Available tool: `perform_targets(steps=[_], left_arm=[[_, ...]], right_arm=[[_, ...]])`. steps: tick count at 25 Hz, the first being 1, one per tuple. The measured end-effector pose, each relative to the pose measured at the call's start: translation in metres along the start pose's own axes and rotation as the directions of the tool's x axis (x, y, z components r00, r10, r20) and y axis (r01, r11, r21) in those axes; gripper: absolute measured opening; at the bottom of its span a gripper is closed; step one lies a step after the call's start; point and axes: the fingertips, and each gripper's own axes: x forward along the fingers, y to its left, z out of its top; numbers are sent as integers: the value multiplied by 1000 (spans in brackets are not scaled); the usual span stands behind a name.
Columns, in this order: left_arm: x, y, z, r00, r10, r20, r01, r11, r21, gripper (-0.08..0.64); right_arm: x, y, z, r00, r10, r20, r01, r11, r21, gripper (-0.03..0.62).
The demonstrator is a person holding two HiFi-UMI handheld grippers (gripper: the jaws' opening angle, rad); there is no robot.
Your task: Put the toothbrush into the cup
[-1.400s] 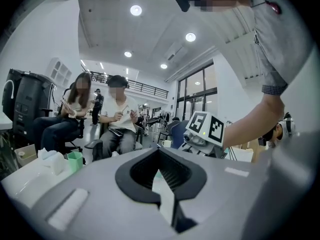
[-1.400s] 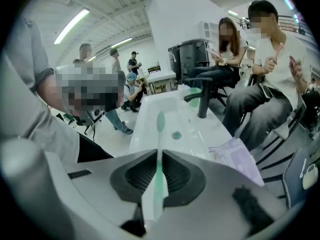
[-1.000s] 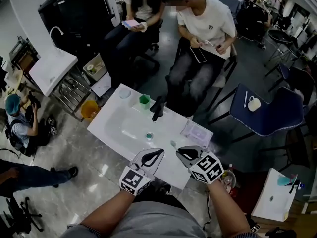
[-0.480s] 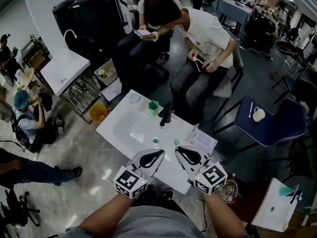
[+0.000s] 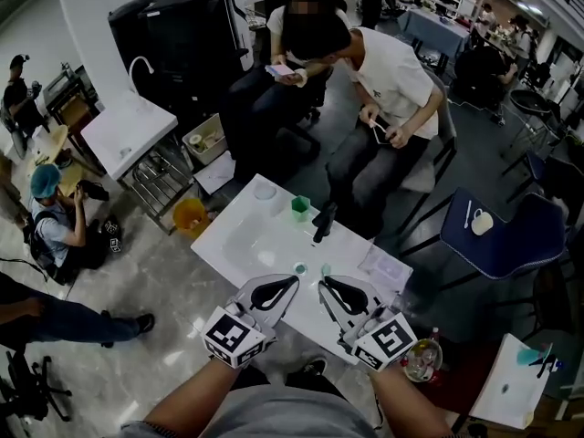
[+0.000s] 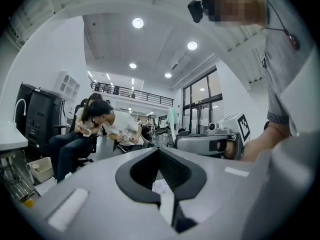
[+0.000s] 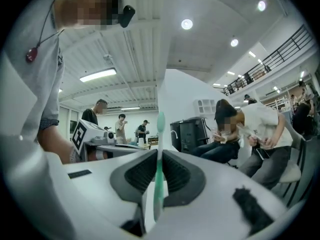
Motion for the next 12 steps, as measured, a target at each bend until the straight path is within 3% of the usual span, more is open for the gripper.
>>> perform_targets(steps=[12], left_arm=[[-63,67,17,996,-87,18,86,996,21,6]], right_arm=[[78,43,24,987,-149,65,150,988,-20,41]])
